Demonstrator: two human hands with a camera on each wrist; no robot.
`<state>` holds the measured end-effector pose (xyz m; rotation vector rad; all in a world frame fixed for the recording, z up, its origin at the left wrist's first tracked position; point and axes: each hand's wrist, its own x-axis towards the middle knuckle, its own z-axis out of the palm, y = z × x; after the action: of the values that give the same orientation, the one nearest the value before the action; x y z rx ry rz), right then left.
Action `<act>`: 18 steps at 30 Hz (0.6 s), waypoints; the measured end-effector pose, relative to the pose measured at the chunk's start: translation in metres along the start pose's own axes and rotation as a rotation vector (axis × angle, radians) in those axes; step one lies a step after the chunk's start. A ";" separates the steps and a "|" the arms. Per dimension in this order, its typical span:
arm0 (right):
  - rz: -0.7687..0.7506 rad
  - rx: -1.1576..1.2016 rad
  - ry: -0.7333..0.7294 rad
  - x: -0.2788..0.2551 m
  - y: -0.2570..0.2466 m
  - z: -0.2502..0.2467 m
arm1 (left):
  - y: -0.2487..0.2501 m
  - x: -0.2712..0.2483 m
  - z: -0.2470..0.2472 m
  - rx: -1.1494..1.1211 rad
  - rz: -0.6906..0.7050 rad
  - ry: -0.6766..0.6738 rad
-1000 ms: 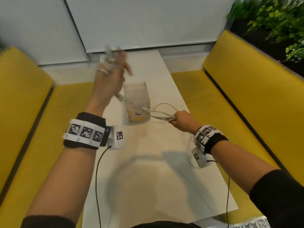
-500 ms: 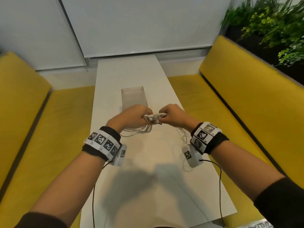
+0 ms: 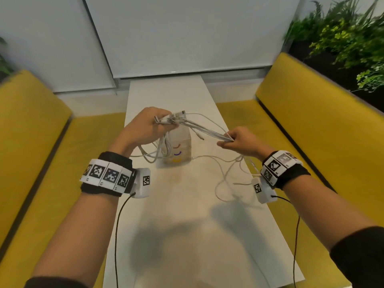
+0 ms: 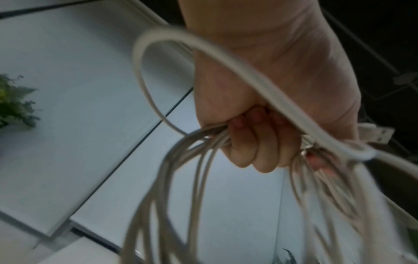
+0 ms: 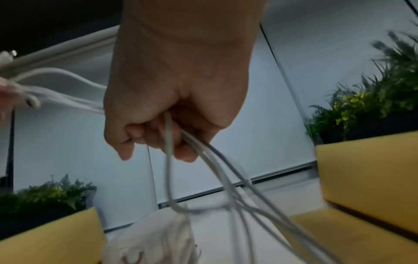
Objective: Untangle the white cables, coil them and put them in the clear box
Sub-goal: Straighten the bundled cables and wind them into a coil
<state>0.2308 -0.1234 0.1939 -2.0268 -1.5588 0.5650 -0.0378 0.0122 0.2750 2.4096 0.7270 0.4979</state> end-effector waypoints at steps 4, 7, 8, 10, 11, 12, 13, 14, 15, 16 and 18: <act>0.076 -0.144 0.035 -0.007 0.027 -0.007 | 0.003 -0.009 -0.027 -0.093 -0.012 0.218; 0.159 -0.146 0.051 -0.016 0.056 -0.009 | 0.003 -0.011 -0.042 -0.113 -0.005 0.278; 0.176 -0.128 0.059 -0.020 0.062 -0.010 | 0.003 -0.012 -0.044 -0.126 -0.013 0.287; 0.230 -0.109 0.062 -0.028 0.069 -0.011 | 0.001 -0.012 -0.044 -0.142 -0.011 0.292; 0.265 -0.117 0.057 -0.031 0.072 -0.010 | 0.001 -0.011 -0.041 -0.134 -0.002 0.275; 0.291 -0.118 0.040 -0.032 0.074 -0.010 | 0.001 -0.009 -0.036 -0.119 0.007 0.244; 0.319 -0.131 -0.007 -0.031 0.074 -0.009 | 0.002 -0.007 -0.030 -0.100 0.016 0.196; 0.321 -0.175 -0.078 -0.030 0.074 -0.008 | 0.003 -0.003 -0.022 -0.072 0.025 0.139; 0.340 -0.267 -0.177 -0.028 0.073 -0.007 | 0.003 0.001 -0.013 -0.041 0.036 0.082; 0.358 -0.348 -0.257 -0.026 0.070 -0.006 | 0.003 0.005 -0.003 -0.011 0.043 0.026; 0.296 -0.348 -0.252 -0.022 0.054 -0.001 | 0.002 0.010 0.018 0.013 0.061 -0.077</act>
<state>0.2665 -0.1558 0.1615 -2.5614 -1.5961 0.7250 -0.0203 0.0096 0.2646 2.4547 0.6264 0.4231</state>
